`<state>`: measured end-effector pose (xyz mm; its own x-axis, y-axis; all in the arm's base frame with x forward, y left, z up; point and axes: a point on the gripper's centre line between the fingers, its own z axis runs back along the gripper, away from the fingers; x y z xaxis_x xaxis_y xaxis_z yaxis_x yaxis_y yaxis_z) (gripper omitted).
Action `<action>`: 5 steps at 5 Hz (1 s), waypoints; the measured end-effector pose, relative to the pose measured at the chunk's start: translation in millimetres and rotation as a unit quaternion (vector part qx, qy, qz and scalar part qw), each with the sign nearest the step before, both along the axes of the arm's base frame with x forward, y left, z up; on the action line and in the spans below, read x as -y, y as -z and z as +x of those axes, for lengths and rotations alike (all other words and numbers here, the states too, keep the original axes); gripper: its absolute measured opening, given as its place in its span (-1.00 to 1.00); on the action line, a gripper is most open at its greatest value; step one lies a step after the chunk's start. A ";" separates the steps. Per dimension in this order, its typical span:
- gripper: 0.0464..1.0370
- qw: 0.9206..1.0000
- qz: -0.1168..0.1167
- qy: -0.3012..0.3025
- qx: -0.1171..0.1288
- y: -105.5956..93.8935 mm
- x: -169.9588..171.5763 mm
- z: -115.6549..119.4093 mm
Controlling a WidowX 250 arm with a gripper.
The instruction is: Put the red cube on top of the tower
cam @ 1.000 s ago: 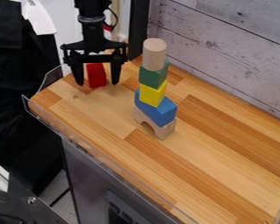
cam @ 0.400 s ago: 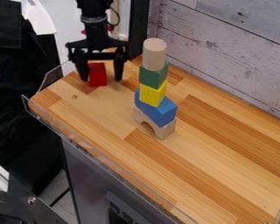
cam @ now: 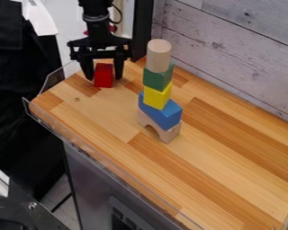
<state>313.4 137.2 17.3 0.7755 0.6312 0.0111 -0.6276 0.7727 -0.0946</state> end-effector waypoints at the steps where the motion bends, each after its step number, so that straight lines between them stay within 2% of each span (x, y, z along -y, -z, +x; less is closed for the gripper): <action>1: 0.02 1.000 0.001 -0.001 0.002 -0.3 -1.9 0.2; 2: 0.02 1.000 -0.010 0.004 -0.001 -0.2 -1.4 -2.6; 3: 0.02 0.999 -0.035 0.034 -0.012 -21.1 -2.1 -16.5; 4: 0.02 0.996 -0.007 0.090 0.008 -84.4 -3.3 -37.9; 5: 0.02 0.986 0.029 0.163 0.000 -133.2 5.4 -64.6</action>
